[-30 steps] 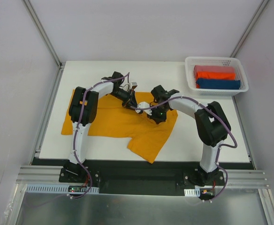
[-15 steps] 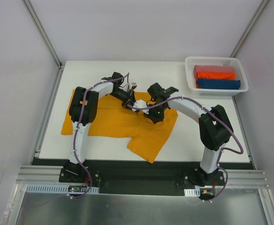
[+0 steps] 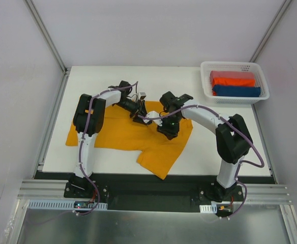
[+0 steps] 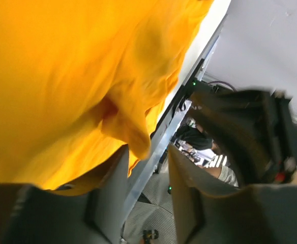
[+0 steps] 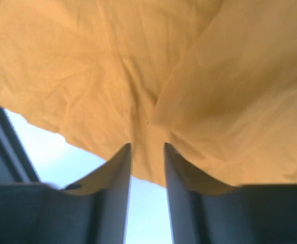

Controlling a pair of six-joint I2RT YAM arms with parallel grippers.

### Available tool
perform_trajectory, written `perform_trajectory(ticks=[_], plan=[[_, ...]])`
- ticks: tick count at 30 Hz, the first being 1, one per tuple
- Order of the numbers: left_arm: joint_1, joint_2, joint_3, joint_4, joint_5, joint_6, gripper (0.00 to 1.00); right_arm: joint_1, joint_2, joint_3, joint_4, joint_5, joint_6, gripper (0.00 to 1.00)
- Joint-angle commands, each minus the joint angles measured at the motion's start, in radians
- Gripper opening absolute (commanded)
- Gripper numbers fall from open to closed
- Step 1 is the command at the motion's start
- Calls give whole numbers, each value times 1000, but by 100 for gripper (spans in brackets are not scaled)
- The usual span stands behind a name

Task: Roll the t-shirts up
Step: Fold the T-shirt at the center of the board.

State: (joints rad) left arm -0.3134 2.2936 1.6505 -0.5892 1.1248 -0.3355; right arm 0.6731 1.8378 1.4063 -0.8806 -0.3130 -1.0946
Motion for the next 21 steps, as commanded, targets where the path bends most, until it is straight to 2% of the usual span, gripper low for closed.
perform_trajectory(ticks=[1,5,7,10,11,14,15,17,18,21], plan=[[74,-159,-95,-84,6,58,40,-92,-106,31,-150,-92,-57,41],[169,-200,-94,-113,-49,96,41,-225,-56,134,-205,-170,-2,41],[186,-177,-16,-159,-112,169,41,-251,-11,197,-163,-143,31,41],[188,-131,116,-224,-365,314,36,-282,79,267,-59,-77,76,40],[188,-120,141,-253,-452,349,29,-285,99,281,-31,-55,81,39],[198,-80,221,-270,-507,409,20,-288,176,325,87,24,88,38],[201,-72,239,-270,-479,405,13,-287,205,347,109,69,94,35],[197,-71,296,-271,-343,406,7,-293,297,440,111,101,108,31],[185,-77,327,-267,-174,402,2,-297,325,472,105,133,117,26],[145,-100,300,-216,3,340,0,-334,417,588,77,125,189,17]])
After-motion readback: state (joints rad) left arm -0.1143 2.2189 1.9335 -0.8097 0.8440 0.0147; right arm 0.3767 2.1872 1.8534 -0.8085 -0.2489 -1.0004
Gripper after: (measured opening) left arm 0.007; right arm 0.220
